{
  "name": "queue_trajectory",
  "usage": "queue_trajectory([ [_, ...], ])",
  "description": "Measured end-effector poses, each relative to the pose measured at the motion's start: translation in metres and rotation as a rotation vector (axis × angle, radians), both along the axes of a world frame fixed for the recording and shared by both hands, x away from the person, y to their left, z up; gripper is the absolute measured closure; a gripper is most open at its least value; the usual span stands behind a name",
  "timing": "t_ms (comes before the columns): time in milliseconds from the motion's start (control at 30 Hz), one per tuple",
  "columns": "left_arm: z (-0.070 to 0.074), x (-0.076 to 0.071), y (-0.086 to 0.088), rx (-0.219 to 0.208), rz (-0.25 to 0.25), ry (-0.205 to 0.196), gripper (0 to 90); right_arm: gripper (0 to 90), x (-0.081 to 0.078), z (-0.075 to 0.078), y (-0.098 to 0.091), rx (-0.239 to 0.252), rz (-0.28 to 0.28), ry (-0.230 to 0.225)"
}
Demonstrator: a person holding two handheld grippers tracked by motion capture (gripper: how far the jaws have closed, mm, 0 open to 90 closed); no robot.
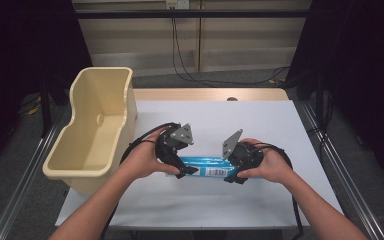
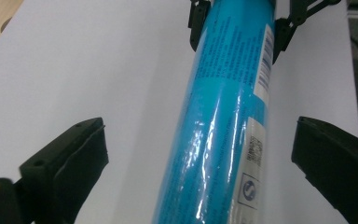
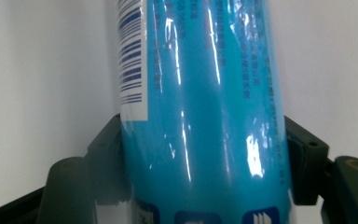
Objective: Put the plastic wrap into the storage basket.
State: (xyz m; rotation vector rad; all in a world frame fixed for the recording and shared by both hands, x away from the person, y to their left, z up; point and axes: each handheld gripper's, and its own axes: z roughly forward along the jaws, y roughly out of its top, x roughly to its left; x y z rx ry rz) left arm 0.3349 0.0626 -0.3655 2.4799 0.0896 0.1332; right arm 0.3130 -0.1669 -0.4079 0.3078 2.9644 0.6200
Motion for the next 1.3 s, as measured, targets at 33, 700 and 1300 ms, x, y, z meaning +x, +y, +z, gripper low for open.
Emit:
queue_trajectory([
  [33, -0.001, 0.0, -0.002, 0.02, -0.005, 0.008, 4.1, 30.9, 0.001, 0.0, 0.001, 0.0, 0.016, -0.005],
  [700, -0.021, 0.0, -0.023, 0.215, -0.046, 0.14, 17.6, 30.8, -0.002, 0.017, 0.011, 0.036, 0.099, -0.049],
  [1300, -0.008, -0.012, -0.021, 0.193, 0.022, 0.271, 31.8, 29.5, 0.002, 0.02, 0.005, 0.105, 0.185, -0.024],
])
